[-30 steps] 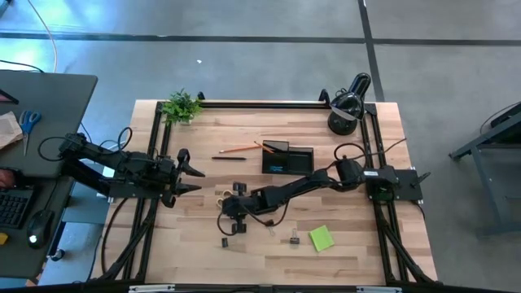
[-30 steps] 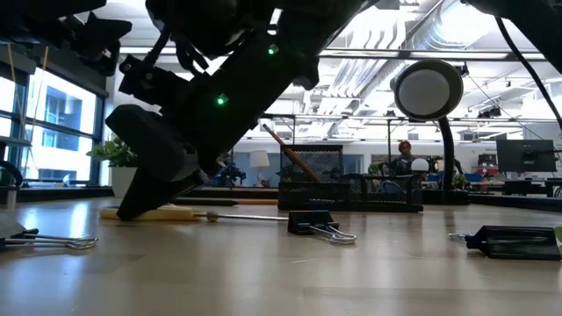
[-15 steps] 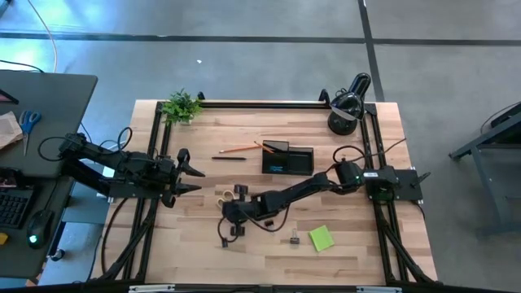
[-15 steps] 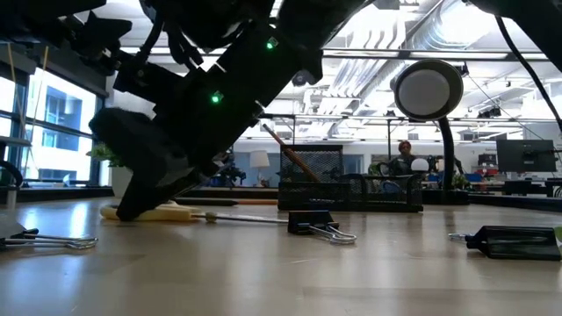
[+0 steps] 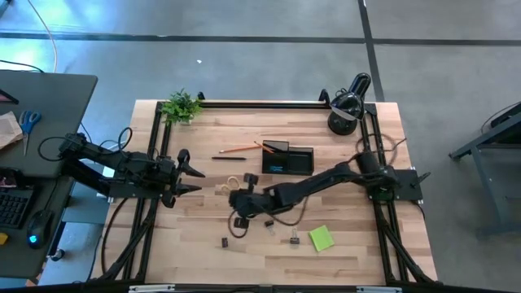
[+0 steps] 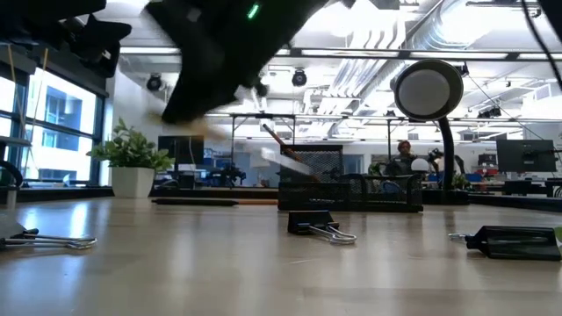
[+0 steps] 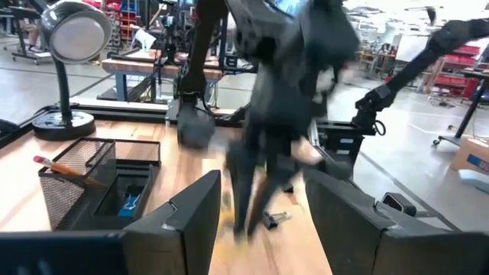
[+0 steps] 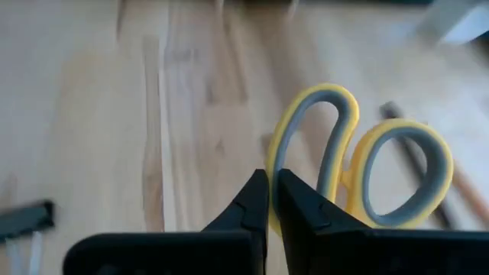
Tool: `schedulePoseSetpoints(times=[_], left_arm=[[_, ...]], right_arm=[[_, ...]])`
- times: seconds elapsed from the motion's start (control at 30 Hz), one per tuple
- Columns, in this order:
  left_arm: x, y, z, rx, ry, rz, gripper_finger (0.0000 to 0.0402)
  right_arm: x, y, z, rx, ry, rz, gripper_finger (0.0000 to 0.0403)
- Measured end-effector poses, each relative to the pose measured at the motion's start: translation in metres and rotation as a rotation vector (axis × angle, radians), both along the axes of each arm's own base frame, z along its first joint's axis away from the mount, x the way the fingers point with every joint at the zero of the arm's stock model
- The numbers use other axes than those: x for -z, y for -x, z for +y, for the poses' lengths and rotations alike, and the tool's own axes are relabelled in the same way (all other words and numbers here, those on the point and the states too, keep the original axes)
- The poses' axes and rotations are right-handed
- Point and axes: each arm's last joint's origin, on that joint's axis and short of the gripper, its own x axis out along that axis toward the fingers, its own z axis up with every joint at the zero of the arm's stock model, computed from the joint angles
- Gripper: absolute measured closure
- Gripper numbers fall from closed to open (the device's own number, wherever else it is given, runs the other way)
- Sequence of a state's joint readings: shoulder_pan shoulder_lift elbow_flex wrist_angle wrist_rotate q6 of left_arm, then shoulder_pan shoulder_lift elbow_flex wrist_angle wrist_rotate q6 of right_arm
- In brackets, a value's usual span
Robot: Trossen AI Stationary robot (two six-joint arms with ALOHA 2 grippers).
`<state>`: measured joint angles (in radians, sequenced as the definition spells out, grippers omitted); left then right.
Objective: Pick and place office supplies into organizer
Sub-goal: Put the yellow scissors into the desk organizer
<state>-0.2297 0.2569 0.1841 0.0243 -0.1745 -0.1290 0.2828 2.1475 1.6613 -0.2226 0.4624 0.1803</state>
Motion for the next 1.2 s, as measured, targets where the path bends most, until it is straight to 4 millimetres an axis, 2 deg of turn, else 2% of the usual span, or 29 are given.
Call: schedulePoseSetpoints(times=[0.1, 0.33, 0.53, 0.67, 0.77, 0.97, 1.2], left_arm=[[0.000, 0.000, 0.000, 0.008, 0.000, -0.002, 0.0218], [-0.002, 0.000, 0.000, 0.005, 0.004, -0.019, 0.0218], [-0.004, 0.000, 0.000, -0.001, 0.008, -0.039, 0.0218], [-0.004, 0.000, 0.000, -0.001, 0.007, -0.037, 0.0218], [-0.003, 0.000, 0.000, -0.001, 0.001, -0.026, 0.0218], [-0.002, 0.000, 0.000, -0.001, -0.013, -0.022, 0.0218], [-0.002, 0.000, 0.000, -0.001, -0.011, -0.016, 0.0218]], right_arm=[[-0.023, 0.029, -0.005, 0.066, 0.019, -0.106, 0.0401], [-0.046, 0.103, -0.025, 0.167, 0.110, -0.480, 0.0403], [-0.025, 0.135, -0.059, 0.216, 0.289, -0.677, 0.0400], [-0.005, 0.143, -0.083, 0.239, 0.326, -0.686, 0.0400], [-0.011, 0.144, -0.090, 0.229, 0.302, -0.749, 0.0401], [-0.022, 0.137, -0.080, 0.195, 0.297, -0.766, 0.0402], [-0.017, 0.139, -0.060, 0.283, 0.270, -0.616, 0.0395]])
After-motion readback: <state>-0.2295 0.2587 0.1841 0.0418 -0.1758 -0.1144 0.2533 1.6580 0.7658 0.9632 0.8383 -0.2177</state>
